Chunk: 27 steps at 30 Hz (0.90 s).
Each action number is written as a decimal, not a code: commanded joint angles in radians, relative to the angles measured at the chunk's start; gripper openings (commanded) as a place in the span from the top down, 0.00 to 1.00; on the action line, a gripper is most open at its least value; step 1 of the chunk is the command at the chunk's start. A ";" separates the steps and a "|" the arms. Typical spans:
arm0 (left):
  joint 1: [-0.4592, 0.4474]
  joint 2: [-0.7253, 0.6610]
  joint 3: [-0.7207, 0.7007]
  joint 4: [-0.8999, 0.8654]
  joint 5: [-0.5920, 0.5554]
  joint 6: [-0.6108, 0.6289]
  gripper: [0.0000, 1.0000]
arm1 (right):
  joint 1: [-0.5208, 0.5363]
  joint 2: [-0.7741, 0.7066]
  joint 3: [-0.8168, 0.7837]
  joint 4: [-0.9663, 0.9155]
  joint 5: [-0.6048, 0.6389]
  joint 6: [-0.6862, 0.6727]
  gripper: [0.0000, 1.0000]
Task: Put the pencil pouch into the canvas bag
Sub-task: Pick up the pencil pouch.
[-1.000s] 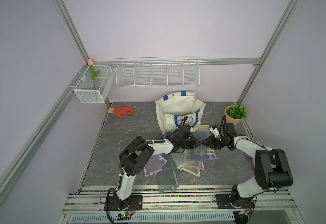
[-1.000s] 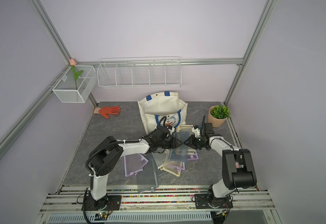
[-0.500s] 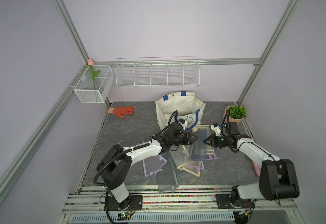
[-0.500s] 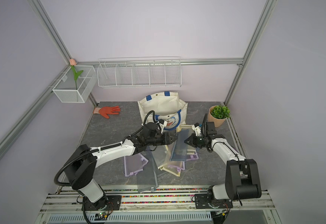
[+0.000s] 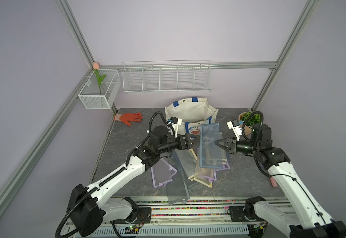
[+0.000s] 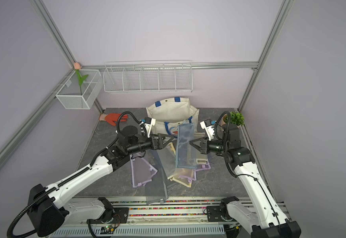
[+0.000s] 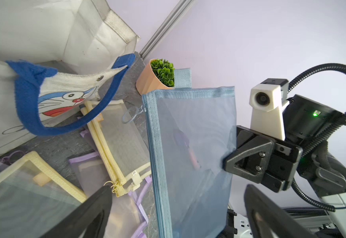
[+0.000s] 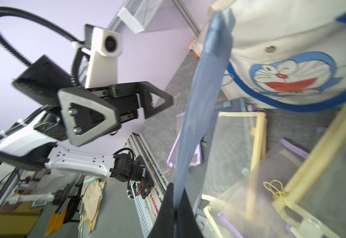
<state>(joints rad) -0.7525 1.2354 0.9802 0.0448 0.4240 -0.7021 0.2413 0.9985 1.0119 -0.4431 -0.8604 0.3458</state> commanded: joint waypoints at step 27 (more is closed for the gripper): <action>0.008 -0.070 0.128 -0.039 -0.136 0.197 1.00 | 0.069 0.087 0.155 0.009 0.076 0.027 0.33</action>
<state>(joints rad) -0.7517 1.1976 0.9745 0.2214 0.4065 -0.6884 0.3046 1.0771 1.1309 -0.3099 -0.8707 0.4385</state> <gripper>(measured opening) 0.050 0.593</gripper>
